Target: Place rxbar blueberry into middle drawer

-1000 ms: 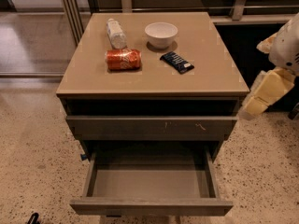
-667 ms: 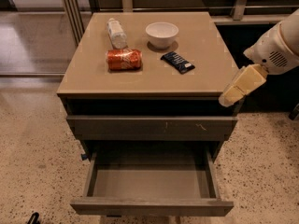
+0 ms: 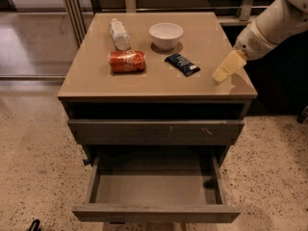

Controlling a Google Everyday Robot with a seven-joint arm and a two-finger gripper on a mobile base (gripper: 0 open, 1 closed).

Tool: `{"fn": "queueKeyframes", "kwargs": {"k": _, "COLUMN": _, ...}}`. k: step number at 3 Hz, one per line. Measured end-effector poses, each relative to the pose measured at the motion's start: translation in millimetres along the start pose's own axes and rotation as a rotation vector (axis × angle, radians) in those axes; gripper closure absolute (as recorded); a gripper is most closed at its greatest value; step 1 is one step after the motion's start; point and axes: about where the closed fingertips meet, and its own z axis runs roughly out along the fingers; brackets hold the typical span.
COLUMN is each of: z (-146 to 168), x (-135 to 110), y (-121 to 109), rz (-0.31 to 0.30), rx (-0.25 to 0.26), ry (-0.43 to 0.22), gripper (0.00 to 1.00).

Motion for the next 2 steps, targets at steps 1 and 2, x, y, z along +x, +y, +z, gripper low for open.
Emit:
{"fn": "queueKeyframes", "kwargs": {"k": 1, "z": 9.0, "x": -33.7, "y": -26.0, "rz": -0.035, "rx": 0.042, "ry": 0.021, "gripper": 0.0}}
{"fn": "queueKeyframes", "kwargs": {"k": 2, "z": 5.9, "x": -42.0, "y": -28.3, "rz": -0.044, "rx": 0.052, "ry": 0.01, "gripper": 0.0}}
